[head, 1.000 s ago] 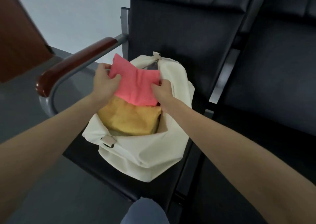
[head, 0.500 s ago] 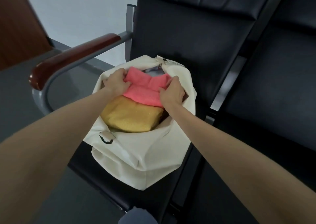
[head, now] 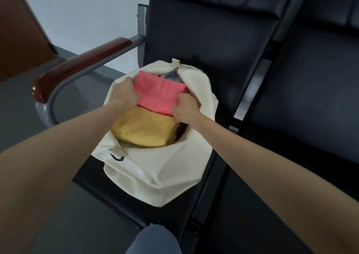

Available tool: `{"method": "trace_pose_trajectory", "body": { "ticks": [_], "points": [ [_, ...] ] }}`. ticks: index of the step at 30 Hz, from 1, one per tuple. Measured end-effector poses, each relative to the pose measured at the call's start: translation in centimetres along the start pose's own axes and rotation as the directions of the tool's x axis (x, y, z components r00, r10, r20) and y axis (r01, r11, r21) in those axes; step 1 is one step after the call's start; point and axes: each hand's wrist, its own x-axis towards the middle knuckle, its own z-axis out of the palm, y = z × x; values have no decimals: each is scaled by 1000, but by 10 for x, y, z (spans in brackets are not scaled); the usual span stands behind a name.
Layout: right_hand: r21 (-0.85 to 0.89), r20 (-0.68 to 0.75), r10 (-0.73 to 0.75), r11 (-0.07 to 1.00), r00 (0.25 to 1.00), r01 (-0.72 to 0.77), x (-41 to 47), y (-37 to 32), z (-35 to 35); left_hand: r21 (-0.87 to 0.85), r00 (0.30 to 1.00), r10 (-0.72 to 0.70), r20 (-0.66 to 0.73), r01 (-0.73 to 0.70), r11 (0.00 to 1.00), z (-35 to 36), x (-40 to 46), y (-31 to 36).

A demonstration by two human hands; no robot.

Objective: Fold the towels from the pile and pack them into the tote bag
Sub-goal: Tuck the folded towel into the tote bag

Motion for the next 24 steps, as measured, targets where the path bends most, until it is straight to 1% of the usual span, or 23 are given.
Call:
{"method": "trace_pose_trajectory", "body": {
  "ticks": [1,2,4,6,7,10,13,16,19,21,24],
  "points": [
    [14,28,-33,999,999,33,-10,-2,-6,20,1000,8,3,-8,1000,-2,-7,3],
    [32,22,-81,996,996,81,-20,-2,-12,45,1000,20,18,-21,999,-4,-15,9],
    [38,-29,-145,989,989,146,-40,7,-30,61,996,60,67,-64,996,-10,-32,25],
    [-43,-48,-194,980,980,192,-62,23,-55,42,987,110,114,-115,992,-17,-49,46],
    [-81,-46,-194,979,980,189,-75,34,-70,41,984,129,122,-135,990,-20,-57,57],
    [-151,-67,-141,980,988,130,-111,75,-114,30,973,189,136,-195,980,-28,-85,102],
    [-195,-121,-52,980,991,28,-152,123,-154,-69,946,274,172,-266,961,-23,-118,149],
    [-205,-167,31,976,985,-65,-200,175,-189,-87,923,298,242,-286,954,-3,-147,198],
    [-176,-194,122,972,973,-157,-247,228,-211,-112,889,352,293,-334,936,26,-178,247],
    [-171,-216,200,956,956,-239,-284,267,-223,-148,848,397,350,-369,918,50,-204,283],
    [-167,-246,307,921,919,-352,-337,329,-236,-202,746,490,452,-449,870,86,-249,337]
  ]
}}
